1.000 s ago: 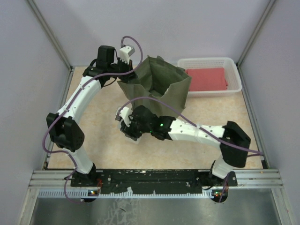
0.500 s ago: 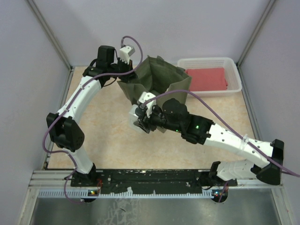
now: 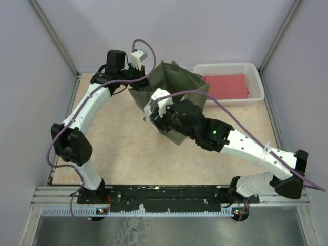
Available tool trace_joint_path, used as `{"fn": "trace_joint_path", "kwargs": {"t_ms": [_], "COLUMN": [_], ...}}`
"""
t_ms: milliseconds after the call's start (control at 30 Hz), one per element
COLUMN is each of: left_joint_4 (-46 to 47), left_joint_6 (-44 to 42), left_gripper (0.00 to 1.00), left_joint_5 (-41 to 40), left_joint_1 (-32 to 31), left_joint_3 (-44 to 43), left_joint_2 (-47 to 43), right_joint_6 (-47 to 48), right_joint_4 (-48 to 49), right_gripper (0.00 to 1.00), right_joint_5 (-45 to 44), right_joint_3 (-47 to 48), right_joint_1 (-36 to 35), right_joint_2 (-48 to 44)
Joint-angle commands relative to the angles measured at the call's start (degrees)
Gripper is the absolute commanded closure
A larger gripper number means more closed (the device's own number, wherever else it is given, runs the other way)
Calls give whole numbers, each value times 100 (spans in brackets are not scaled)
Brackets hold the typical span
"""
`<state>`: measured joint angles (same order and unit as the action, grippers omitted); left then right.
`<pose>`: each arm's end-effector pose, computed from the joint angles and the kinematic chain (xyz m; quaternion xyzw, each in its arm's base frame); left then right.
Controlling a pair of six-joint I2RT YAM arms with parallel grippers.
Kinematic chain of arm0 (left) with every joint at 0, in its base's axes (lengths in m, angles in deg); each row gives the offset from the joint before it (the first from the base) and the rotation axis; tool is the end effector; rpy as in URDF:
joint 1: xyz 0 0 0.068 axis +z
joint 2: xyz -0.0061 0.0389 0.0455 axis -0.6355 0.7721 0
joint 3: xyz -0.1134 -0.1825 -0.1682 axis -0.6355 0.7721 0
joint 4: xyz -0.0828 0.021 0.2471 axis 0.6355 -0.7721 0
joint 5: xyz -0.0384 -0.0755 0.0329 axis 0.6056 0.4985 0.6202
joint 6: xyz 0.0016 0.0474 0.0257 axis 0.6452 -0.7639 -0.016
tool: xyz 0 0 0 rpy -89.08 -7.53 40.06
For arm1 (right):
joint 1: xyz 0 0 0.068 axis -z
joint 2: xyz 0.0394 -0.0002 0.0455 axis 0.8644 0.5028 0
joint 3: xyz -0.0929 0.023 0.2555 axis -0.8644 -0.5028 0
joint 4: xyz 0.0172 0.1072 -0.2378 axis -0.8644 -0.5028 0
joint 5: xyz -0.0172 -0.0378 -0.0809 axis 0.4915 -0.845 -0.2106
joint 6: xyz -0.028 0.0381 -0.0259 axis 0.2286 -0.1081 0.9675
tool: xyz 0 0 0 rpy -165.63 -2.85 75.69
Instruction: Place the personal care products into the canvas bag
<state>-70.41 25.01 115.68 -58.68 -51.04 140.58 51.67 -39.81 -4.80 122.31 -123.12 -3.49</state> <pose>0.3791 -0.1492 0.3698 0.2945 0.8045 -0.2567 0.4474 0.1348 0.2505 0.4052 -0.3995 0.6899 0.2033 0.5684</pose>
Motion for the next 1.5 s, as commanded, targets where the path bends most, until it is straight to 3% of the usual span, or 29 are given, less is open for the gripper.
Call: {"fn": "trace_joint_path", "kwargs": {"t_ms": [0, 233, 500, 767, 1133, 1333, 1467], "left_joint_4": [-131, -195, -241, -254, -242, -272, -279], "left_joint_6": [-27, -41, -51, -52, -47, -44, -66], "left_gripper": [100, 100, 100, 100, 100, 100, 100], "left_joint_5": [15, -4, 32, 288, 196, 169, 141], "left_joint_1": [33, 33, 33, 41, 41, 41, 41], "left_joint_3": [-90, -138, -210, -275, -283, -276, -271], "left_joint_2": [39, 41, 3, -19, 21, 20, 24], "right_joint_6": [134, 334, -13, 69, -295, -148, -127], "right_joint_4": [1063, 651, 868, 1036, -896, -1364, -1432], "right_gripper": [100, 100, 100, 100, 100, 100, 100], "right_joint_5": [-298, 5, 1195, 1897, 1645, 1461, 1878], "right_joint_3": [991, 1942, 2032, 1565, 1689, 1724, 1824], "right_joint_1": [486, 1302, 2390, 2490, 2490, 2533, 2798], "right_joint_2": [-842, -469, 80, 756, 590, 716, 1017]}}
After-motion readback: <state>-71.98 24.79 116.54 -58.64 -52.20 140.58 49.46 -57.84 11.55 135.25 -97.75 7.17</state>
